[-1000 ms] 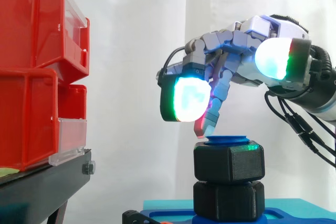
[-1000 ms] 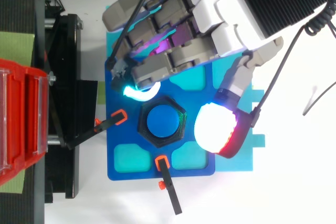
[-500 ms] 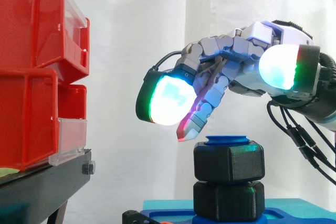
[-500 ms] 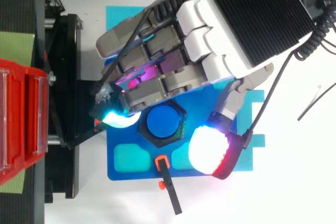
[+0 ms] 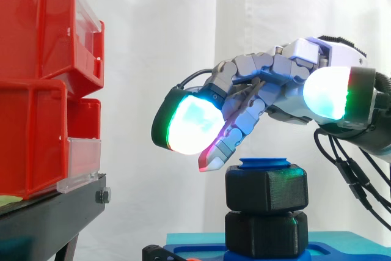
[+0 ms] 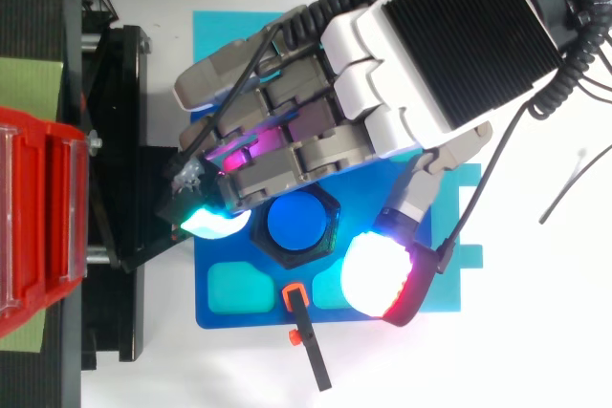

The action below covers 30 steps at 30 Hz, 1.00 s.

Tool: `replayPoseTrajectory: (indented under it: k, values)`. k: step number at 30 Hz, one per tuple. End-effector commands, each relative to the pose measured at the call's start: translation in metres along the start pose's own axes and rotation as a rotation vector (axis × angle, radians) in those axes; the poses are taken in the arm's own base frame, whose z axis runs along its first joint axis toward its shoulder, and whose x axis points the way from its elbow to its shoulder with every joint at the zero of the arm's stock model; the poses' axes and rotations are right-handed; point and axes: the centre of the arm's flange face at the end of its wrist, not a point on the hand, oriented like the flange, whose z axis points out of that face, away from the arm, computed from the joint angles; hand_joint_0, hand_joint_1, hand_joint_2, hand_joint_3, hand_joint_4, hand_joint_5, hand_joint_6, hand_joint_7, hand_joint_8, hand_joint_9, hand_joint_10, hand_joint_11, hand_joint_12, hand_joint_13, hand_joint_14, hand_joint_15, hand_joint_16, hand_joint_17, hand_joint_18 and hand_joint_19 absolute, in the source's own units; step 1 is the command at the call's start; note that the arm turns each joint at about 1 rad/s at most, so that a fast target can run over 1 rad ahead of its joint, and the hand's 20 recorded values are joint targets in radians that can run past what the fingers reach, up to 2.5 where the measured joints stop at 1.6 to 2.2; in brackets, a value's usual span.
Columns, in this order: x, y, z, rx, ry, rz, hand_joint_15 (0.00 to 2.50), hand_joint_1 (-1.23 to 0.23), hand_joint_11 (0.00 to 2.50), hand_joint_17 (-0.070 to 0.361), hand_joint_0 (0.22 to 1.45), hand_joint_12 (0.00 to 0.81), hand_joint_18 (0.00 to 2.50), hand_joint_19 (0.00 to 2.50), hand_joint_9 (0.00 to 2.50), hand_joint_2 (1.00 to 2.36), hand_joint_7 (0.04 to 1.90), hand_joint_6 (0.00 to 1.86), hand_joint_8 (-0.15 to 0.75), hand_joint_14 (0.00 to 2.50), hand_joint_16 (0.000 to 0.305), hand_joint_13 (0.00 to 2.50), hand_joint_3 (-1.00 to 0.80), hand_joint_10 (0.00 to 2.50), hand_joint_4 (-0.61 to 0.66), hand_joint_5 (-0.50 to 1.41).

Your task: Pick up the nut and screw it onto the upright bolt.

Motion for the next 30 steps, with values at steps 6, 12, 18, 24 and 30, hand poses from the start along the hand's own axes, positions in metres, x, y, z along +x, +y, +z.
replayPoseTrajectory:
  k: [6,12,18,24,30]
  values:
    - [0.001,-0.001,-0.002,0.003,0.004,0.002,0.00,-0.16,0.00,0.064,0.48,0.222,0.30,0.02,0.93,1.00,0.74,0.50,0.218,0.00,0.029,0.60,-0.50,0.00,0.20,-0.09]
    - [0.002,-0.001,-0.004,0.007,0.011,0.006,0.00,-0.15,0.00,0.064,0.48,0.221,0.30,0.01,0.96,1.00,0.78,0.50,0.223,0.00,0.028,0.63,-0.50,0.00,0.22,-0.08]
    - [0.015,0.001,-0.012,0.016,0.014,0.013,0.00,-0.15,0.00,0.060,0.48,0.217,0.31,0.00,0.98,1.00,0.83,0.50,0.227,0.00,0.027,0.64,-0.50,0.00,0.23,-0.07]
    - [0.014,0.000,-0.012,0.014,0.008,0.006,0.00,-0.15,0.00,0.058,0.49,0.214,0.32,0.00,1.01,1.00,0.87,0.50,0.232,0.00,0.026,0.66,-0.50,0.00,0.25,-0.06]
    - [0.015,0.000,-0.013,0.017,0.012,0.010,0.00,-0.15,0.00,0.055,0.49,0.210,0.34,0.00,1.04,1.00,0.94,0.50,0.236,0.00,0.024,0.70,-0.50,0.00,0.26,-0.05]
